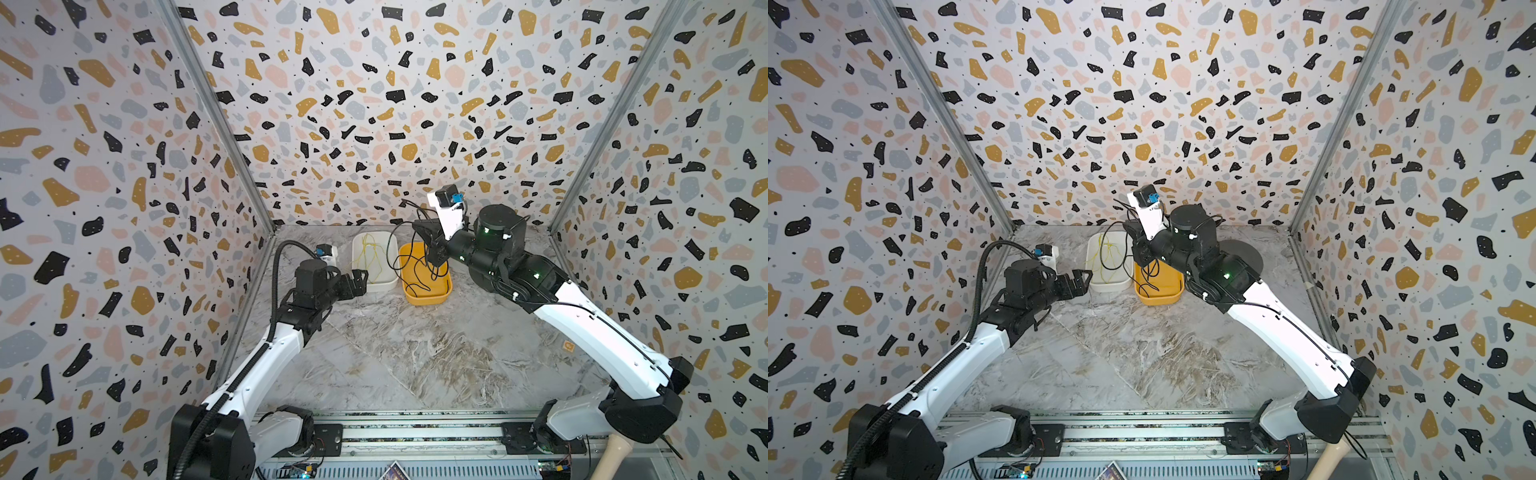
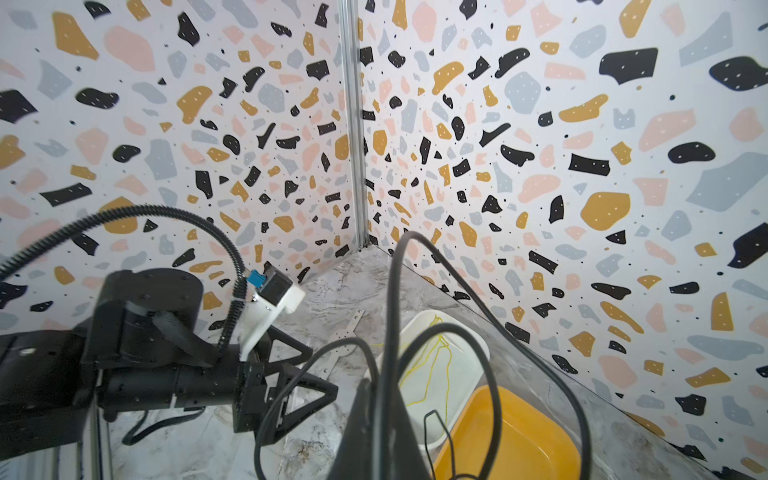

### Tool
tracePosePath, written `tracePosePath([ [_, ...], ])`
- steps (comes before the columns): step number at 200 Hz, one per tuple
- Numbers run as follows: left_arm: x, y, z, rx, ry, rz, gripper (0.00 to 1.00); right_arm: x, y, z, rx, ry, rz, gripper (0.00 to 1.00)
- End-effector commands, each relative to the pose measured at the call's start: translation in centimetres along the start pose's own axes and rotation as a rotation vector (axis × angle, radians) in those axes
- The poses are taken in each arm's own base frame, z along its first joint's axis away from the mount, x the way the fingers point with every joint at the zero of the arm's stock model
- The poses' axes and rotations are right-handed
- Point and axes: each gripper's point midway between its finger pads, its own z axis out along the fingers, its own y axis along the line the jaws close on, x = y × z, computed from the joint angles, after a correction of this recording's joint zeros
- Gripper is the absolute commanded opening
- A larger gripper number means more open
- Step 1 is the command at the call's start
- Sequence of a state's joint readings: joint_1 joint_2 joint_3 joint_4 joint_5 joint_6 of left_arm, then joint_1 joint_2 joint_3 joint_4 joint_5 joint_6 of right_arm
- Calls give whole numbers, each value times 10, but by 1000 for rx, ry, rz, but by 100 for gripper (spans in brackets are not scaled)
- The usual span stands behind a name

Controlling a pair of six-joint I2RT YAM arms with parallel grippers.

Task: Wrap the cables
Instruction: 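Lift the black cable out of the yellow tub with the right gripper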

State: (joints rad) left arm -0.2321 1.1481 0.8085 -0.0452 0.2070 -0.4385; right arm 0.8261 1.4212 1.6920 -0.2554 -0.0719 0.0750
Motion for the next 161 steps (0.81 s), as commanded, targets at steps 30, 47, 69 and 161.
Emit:
tracePosePath([
  [30,19,-33,11,212,31,-156,97,-65,19,-44,-90,-148,29,0],
  [47,31,-45,15,243,60,-161,95,-62,19,-48,-91,-145,47,0],
  [69,45,-52,21,263,87,-179,94,-48,17,-55,-81,-120,85,0],
  [161,74,-32,41,190,154,-198,84,135,-48,-105,228,152,375,0],
])
